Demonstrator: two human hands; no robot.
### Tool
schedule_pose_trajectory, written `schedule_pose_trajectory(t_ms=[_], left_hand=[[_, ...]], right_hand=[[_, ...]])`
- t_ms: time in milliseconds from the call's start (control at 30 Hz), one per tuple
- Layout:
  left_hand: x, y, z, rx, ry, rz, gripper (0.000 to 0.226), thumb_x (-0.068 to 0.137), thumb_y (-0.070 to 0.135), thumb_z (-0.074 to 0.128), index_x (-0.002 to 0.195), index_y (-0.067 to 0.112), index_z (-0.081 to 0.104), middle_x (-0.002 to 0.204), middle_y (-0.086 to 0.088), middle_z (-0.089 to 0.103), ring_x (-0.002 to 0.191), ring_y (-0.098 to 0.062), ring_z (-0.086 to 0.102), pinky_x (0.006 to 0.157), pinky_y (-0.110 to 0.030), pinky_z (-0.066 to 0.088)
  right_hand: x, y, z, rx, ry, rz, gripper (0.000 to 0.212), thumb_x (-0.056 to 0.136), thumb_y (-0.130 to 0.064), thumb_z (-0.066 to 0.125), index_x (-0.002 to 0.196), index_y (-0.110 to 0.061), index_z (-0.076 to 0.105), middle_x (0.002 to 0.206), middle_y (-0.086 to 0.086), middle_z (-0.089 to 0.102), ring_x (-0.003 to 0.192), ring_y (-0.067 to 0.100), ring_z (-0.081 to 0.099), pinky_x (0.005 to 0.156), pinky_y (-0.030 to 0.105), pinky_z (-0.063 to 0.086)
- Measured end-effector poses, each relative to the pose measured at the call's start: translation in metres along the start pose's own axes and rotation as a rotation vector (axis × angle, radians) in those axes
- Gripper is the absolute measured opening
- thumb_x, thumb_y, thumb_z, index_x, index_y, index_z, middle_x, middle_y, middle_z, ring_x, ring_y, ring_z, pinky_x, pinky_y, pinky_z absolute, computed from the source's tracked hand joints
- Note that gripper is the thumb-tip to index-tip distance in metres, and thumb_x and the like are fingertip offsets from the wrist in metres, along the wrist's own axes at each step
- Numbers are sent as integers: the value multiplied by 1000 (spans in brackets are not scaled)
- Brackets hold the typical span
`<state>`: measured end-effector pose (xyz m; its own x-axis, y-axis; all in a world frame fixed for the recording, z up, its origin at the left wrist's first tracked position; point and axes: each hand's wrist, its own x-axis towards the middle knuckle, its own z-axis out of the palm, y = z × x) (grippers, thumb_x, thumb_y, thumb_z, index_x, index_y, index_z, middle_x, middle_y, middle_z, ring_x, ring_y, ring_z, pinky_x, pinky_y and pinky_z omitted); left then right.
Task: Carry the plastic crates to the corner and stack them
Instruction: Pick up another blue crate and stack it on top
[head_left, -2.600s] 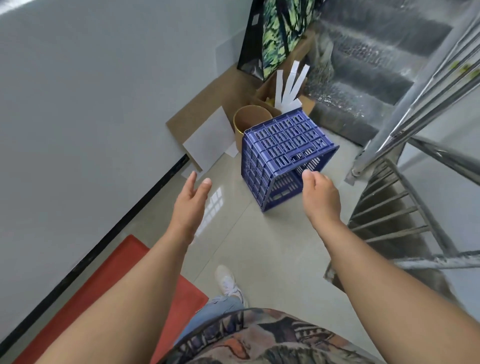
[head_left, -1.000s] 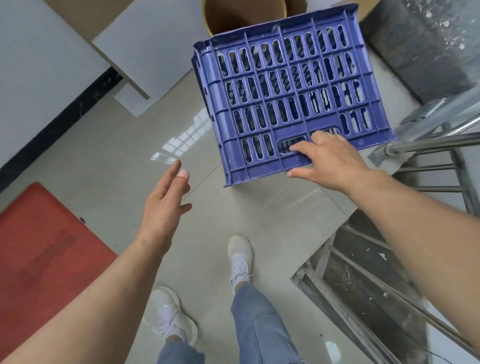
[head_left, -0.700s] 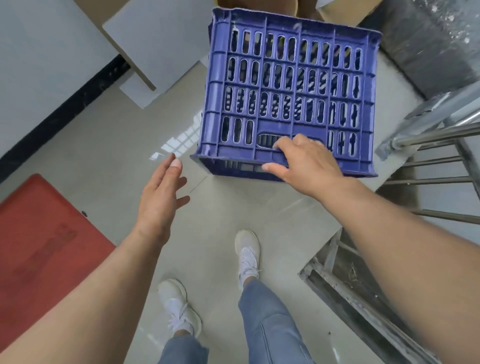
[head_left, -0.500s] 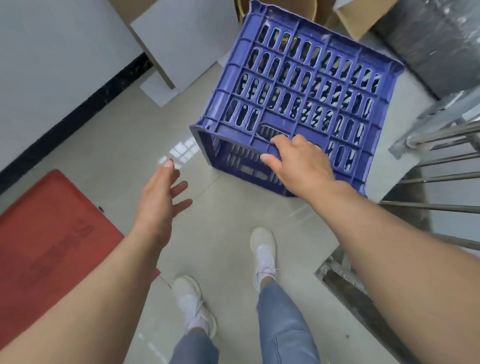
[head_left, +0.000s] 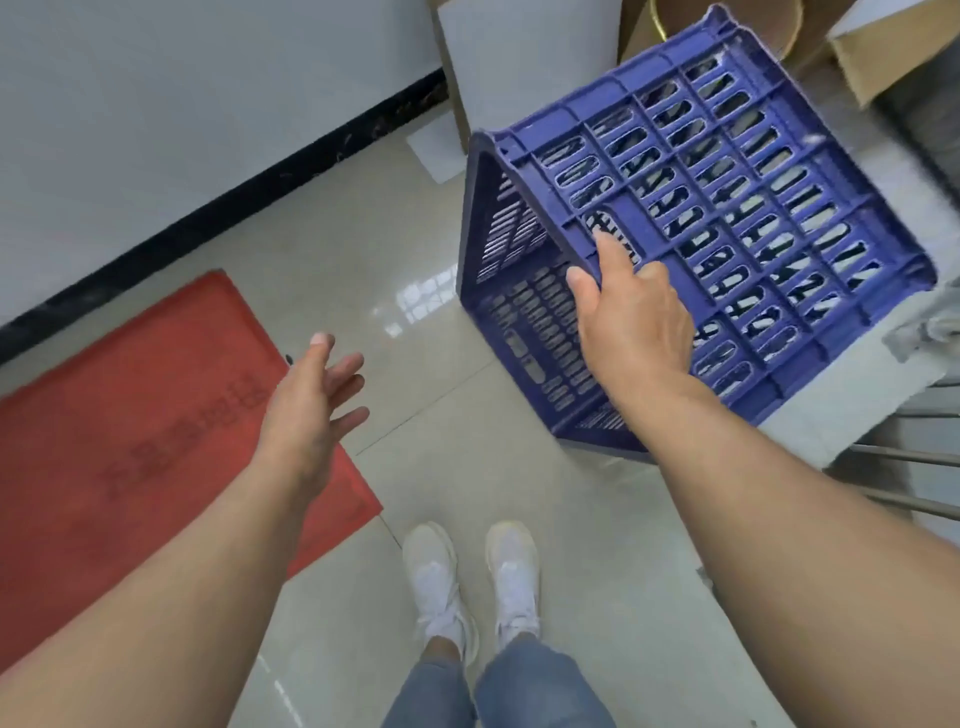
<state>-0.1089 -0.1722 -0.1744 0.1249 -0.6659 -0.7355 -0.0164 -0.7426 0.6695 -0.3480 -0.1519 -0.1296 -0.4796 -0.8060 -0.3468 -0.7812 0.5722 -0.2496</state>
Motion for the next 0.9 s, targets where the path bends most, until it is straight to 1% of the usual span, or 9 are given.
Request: schedule_pose_trajectory(t_ms=[67,133,200,333,500,567,700,833,900], left_hand=[[-1,-6,-14,-21,24,-3,46,96,47,37,136,24,43,114,3,63,110,-16,57,77,-33,48],[-3,-12,-27,-44,31,-1,48,97,46,36,140,23,40,121,0,60,112,-18,55,82,-34,46],[-2,-19,-41,-71,35,8,51,98,45,35,143,22,38,125,-2,58,114,-19,54,86,-36,45],[6,-38,-74,-111,53,6,49,98,43,34,143,24,37,130,-4,56,115,-19,52,90,-38,43],[24,-66,-128,-135,75,-50,48,99,42,34,144,24,36,135,-6,54,114,-18,51,91,-39,42],[33,-74,-153,-145,79,-74,49,99,42,34,144,24,35,138,-7,52,118,-19,49,91,-40,41],[51,-84,-202,-137,111,-85,48,99,40,34,144,23,35,141,-8,49,123,-20,47,93,-41,40],[68,-86,-243,-135,136,-92,48,99,40,33,144,24,34,144,-6,46,122,-16,45,93,-39,38],[75,-84,-261,-130,145,-87,49,100,40,32,145,23,32,146,-6,43,129,-18,42,95,-39,37]], right_hand=[[-7,-13,3,4,12,-22,48,100,-45,31,141,-22,32,115,18,50,87,31,43,73,37,29],[-13,-26,6,7,11,-44,46,100,-45,30,139,-20,33,113,18,50,83,28,38,71,36,30],[-20,-40,9,3,3,-64,47,100,-45,30,140,-20,32,114,19,50,84,29,40,72,36,30],[-32,-73,22,-1,8,-83,49,100,-45,29,142,-21,31,118,21,51,100,37,52,74,38,31],[-51,-121,45,12,27,-89,46,100,-45,30,138,-20,35,116,21,52,91,35,48,75,39,32],[-57,-143,55,13,41,-88,46,100,-45,29,139,-20,34,117,21,53,88,32,43,75,39,30],[-64,-186,70,20,68,-92,48,101,-43,28,141,-19,33,125,22,54,110,39,50,75,38,28],[-66,-223,69,4,106,-116,47,101,-42,27,134,-13,42,125,22,56,114,41,50,77,42,31],[-69,-241,65,21,109,-159,45,101,-41,28,127,-11,49,123,21,58,113,41,50,79,42,33]])
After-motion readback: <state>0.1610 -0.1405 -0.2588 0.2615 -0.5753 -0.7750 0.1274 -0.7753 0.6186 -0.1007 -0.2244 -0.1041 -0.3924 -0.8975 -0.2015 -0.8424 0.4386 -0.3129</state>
